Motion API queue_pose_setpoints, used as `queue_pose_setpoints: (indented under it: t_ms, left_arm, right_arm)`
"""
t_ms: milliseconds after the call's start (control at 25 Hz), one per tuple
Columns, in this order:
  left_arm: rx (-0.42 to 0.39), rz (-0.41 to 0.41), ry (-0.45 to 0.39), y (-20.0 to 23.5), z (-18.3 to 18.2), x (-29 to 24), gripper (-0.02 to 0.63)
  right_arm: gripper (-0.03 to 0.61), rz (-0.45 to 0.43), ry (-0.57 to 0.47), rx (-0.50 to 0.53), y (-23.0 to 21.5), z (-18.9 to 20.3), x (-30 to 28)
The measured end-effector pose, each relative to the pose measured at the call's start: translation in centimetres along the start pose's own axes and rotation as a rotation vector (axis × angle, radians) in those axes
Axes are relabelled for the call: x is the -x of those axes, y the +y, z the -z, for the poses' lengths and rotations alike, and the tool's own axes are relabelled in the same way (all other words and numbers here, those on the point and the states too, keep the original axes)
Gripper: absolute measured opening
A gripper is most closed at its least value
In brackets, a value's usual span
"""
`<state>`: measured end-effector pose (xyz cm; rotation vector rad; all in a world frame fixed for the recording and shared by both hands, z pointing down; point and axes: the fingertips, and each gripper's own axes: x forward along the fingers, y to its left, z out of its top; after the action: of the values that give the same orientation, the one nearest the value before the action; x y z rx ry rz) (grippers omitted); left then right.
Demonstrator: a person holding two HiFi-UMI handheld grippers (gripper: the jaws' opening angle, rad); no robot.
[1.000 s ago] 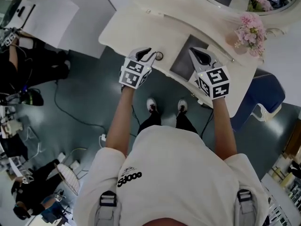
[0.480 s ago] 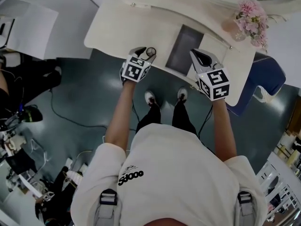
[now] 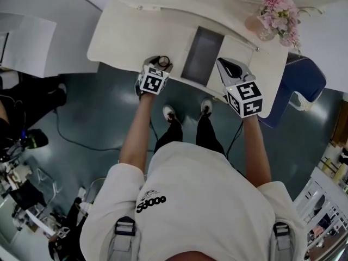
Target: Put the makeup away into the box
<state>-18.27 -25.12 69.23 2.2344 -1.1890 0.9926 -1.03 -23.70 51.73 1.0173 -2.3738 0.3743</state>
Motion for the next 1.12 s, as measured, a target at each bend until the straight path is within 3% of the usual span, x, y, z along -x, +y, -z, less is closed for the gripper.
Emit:
queue_pose_setpoints:
  t_ms: [360, 600, 720, 840, 960, 1120]
  left_arm:
    - [0.013, -0.059, 0.006, 0.4, -0.2, 1.2, 0.241]
    - [0.015, -0.038, -0.065, -0.9, -4.4, 4.7, 0.241]
    - [-0.036, 0.020, -0.143, -3.1, -7.8, 5.6, 0.241]
    - [-0.140, 0.075, -0.186, -5.9, -10.5, 5.5, 0.241]
    - [-0.253, 0.095, -0.167, -7.9, -12.1, 4.2, 0.241]
    - [-0.346, 0.166, -0.089, -10.7, -12.6, 1.7, 0.241]
  right_arm:
    - [0.002, -0.001, -0.034, -0.001, -0.8, -0.4, 1.6]
    - [0.002, -0.014, -0.080, 0.022, -0.7, -2.0, 2.6]
    - [0.002, -0.014, -0.096, 0.023, -0.9, -2.3, 3.3]
    - [0.002, -0.027, -0.109, 0.042, -0.8, -2.2, 4.2]
    - [0.002, -0.016, -0.099, 0.053, -1.2, -1.6, 5.0]
    - [0.002, 0.015, -0.079, 0.027, -2.6, -0.1, 6.0]
